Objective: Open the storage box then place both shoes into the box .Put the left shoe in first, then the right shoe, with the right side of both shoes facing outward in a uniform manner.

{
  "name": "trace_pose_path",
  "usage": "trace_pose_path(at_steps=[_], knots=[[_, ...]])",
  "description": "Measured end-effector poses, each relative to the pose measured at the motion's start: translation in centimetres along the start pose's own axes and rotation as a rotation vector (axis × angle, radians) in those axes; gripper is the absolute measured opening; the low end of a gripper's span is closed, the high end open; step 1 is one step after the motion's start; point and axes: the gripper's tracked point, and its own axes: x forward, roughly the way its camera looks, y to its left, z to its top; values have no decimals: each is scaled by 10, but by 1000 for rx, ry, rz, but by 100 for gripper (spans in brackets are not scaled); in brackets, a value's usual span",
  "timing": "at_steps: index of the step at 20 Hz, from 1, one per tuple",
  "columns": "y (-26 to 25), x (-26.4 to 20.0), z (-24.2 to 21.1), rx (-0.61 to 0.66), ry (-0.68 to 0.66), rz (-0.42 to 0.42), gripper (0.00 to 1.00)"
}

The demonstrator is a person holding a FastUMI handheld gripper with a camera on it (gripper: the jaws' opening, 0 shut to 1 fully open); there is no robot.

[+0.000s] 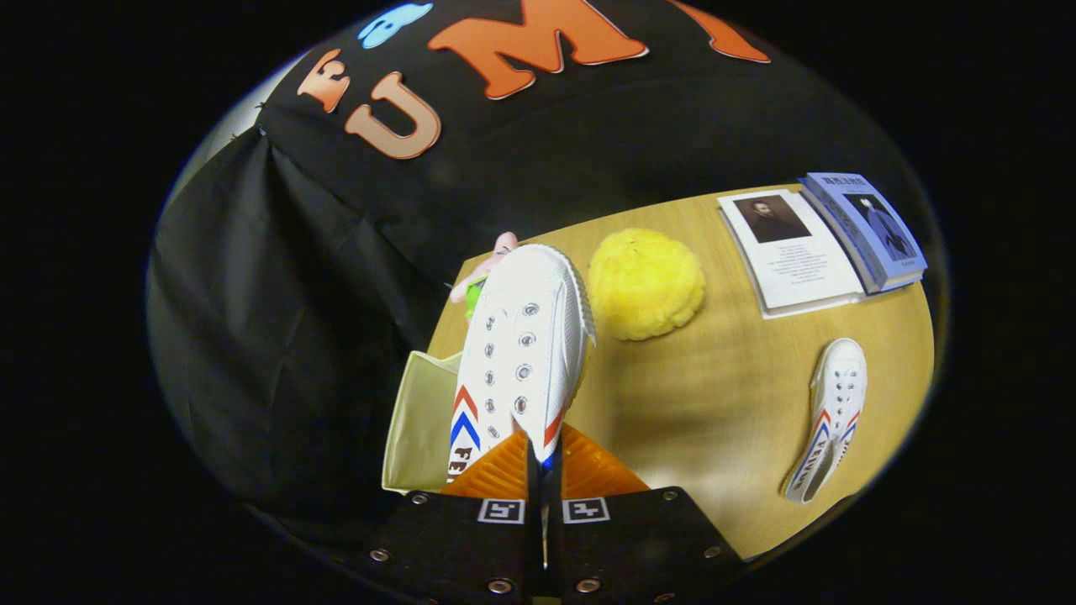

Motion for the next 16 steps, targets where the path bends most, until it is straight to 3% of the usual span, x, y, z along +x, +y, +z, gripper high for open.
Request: trace_pose_path(at_steps=[9, 13, 16], knots=[[110, 73, -18, -209, 81, 85, 2], [125, 99, -44, -293, 142, 93, 2], [125, 117, -66, -324, 189, 53, 2]])
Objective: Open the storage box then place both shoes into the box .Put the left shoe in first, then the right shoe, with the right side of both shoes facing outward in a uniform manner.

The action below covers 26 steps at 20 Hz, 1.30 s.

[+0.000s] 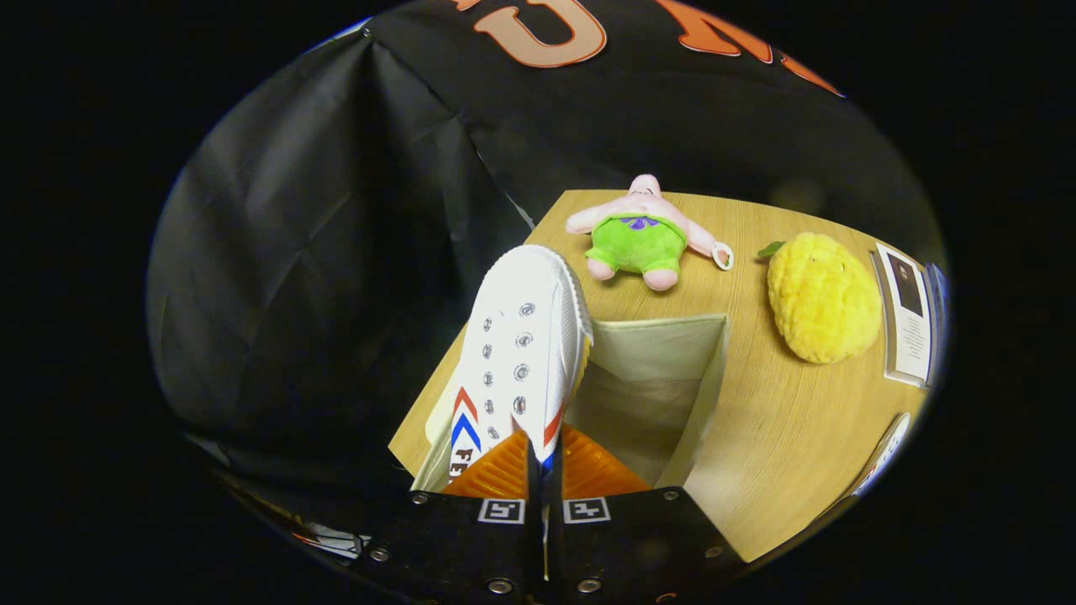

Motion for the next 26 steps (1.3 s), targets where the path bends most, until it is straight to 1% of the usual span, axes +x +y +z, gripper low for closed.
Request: trace_pose_path(at_steps=[2, 4, 7, 9, 10, 11, 15, 20, 21, 23, 24, 26], knots=[[8, 10, -12, -13, 34, -24, 2], [7, 16, -15, -18, 40, -19, 3], [6, 18, -18, -84, 43, -27, 3], [7, 28, -30, -117, 95, -60, 3], [10, 34, -39, -109, 128, -75, 3], [9, 36, -45, -93, 145, -83, 3], [-4, 41, -53, 47, 211, -99, 3], [-5, 46, -64, 123, 321, -163, 4], [-4, 46, -65, 137, 326, -170, 4], [-4, 48, -68, 209, 318, -163, 5], [-4, 46, -71, 248, 321, -151, 8], [3, 41, -72, 283, 326, -100, 13]])
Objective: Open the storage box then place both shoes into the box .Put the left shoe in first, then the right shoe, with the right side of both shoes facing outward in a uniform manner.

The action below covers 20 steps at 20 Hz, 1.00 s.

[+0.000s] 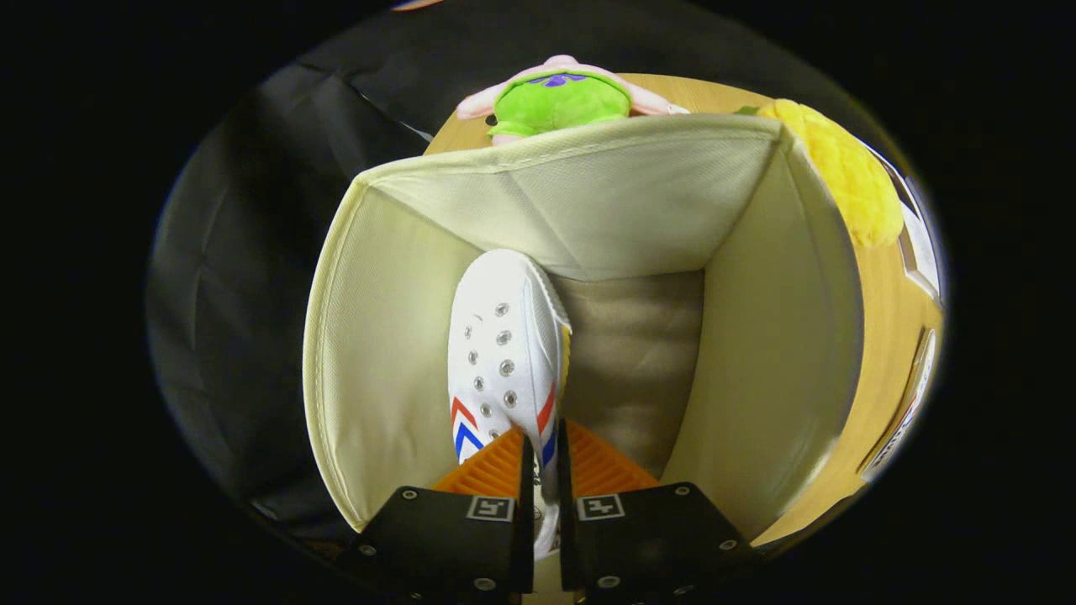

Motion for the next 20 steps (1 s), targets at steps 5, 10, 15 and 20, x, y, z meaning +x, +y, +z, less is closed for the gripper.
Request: trace_pose_path(at_steps=[5, 10, 15, 20], knots=[[26, -58, 7, 11, -90, 202, 45], [-12, -132, 5, -39, -231, 222, 77], [-102, -196, 4, -12, -389, 126, 90], [-230, -218, -22, 72, -461, -64, 93]])
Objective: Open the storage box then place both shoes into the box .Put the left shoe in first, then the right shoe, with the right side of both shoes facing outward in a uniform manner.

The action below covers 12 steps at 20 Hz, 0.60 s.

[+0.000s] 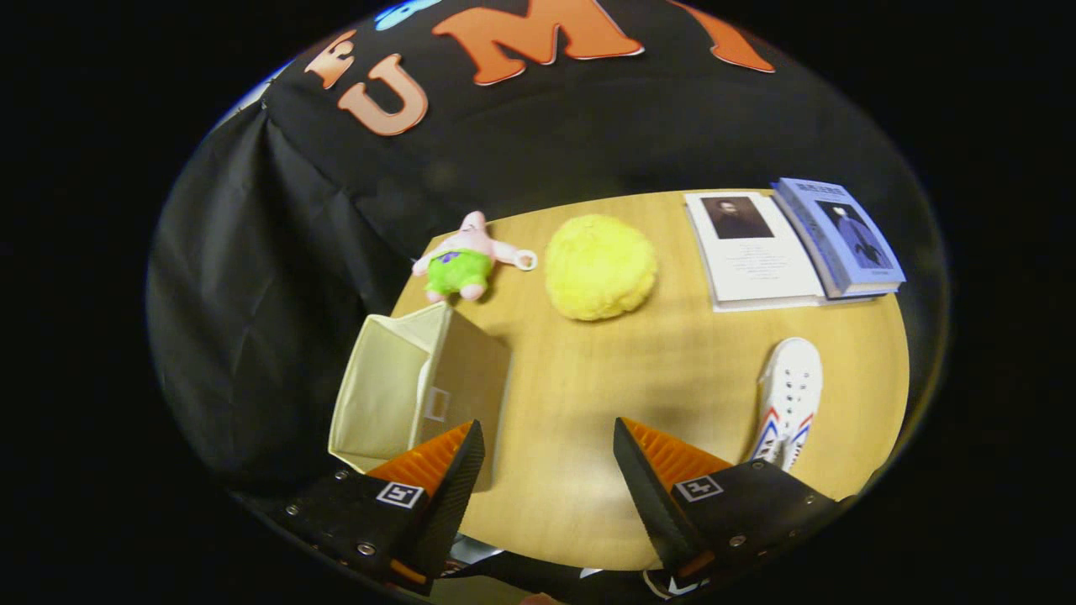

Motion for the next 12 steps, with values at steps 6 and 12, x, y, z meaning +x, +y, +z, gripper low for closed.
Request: trace_pose_path(at_steps=[6, 12], knots=[[-142, -8, -30, 80, -14, -199, 93], [-239, -3, -76, 144, 30, -300, 93]])
